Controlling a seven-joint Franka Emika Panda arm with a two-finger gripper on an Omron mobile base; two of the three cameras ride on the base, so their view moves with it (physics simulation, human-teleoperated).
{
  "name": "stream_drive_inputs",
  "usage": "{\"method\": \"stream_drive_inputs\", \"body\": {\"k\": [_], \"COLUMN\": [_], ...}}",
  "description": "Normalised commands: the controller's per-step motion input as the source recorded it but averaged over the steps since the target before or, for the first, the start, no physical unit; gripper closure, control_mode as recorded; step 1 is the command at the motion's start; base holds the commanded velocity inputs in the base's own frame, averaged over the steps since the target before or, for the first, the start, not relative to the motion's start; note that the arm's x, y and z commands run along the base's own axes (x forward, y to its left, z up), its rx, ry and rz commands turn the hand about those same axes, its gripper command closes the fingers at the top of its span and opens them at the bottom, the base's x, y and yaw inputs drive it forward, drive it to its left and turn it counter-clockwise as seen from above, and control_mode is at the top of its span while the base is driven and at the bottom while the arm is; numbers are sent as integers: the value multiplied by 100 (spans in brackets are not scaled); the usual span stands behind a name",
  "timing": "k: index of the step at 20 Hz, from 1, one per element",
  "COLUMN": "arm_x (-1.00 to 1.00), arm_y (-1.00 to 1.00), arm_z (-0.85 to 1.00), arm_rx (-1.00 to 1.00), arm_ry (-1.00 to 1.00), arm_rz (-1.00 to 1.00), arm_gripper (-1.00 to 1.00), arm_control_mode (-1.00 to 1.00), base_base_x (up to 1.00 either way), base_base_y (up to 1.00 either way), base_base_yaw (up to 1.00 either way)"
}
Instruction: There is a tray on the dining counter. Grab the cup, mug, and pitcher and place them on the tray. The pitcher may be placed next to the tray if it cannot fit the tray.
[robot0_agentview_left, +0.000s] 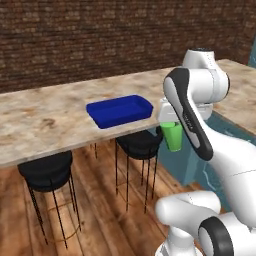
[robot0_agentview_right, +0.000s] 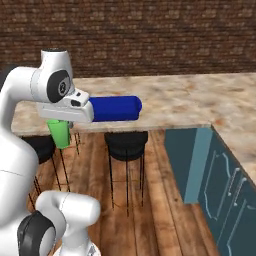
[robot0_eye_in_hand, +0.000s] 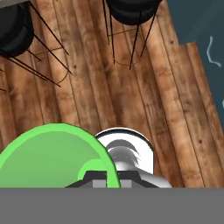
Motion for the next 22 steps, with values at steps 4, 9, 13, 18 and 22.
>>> {"method": "stream_drive_inputs", "body": {"k": [4,9,13,18,22], "arm_x": [0,0,0,0,0], "arm_y": [0,0,0,0,0], "arm_z": [0,0,0,0,0], "arm_rx": [0,0,0,0,0], "arm_ry": [0,0,0,0,0], "arm_rz": [0,0,0,0,0], "arm_gripper": [100,100,100,100,100], "arm_control_mode": [100,100,100,100,100], "base_base_x": [61,59,74,70,37], "base_base_y": [-29,-26,-3,-16,-43], "base_base_yaw": [34,26,12,14,32]}}
